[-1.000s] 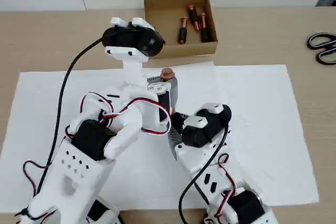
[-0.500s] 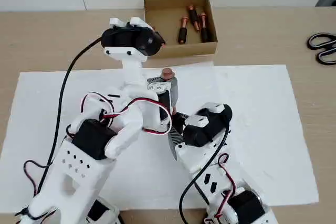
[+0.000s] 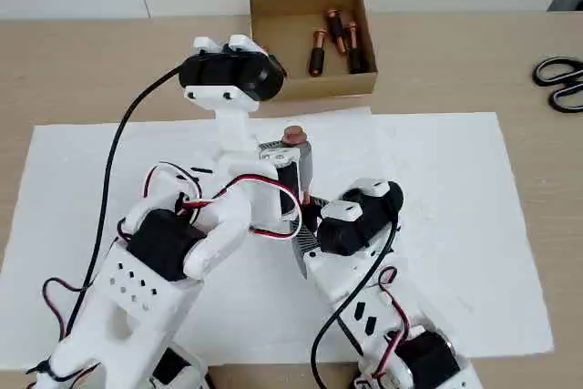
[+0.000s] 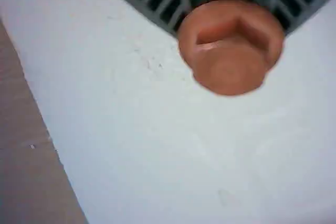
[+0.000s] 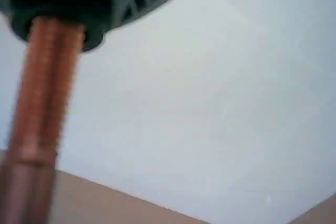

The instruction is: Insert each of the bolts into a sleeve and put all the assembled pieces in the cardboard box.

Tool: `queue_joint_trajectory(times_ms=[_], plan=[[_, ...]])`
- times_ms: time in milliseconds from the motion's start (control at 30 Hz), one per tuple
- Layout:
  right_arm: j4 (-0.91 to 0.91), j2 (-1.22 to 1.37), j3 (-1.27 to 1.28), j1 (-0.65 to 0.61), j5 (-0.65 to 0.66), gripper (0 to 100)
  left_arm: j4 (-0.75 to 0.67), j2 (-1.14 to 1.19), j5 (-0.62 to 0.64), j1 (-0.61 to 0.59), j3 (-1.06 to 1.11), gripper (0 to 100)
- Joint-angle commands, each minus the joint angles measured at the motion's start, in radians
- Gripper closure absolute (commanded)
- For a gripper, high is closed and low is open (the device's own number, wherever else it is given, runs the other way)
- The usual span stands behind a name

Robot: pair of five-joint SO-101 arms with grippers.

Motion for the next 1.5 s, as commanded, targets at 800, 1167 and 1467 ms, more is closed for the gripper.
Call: queue_joint_trajectory(times_ms=[800,1167,1467], plan=[[-0.03,-0.013,-0.008,0.004,-0.008,99.5,0.064,-0.029,0.006,0.006,0.054,99],[-0.03,-0.013,-0.008,0.004,-0.008,99.5,0.13,-0.029,0.009,0.008,0.044,99],[-0.03,-0.013,-0.008,0.004,-0.008,99.5,0.135,-0.029,0.008,0.074,0.048,99]])
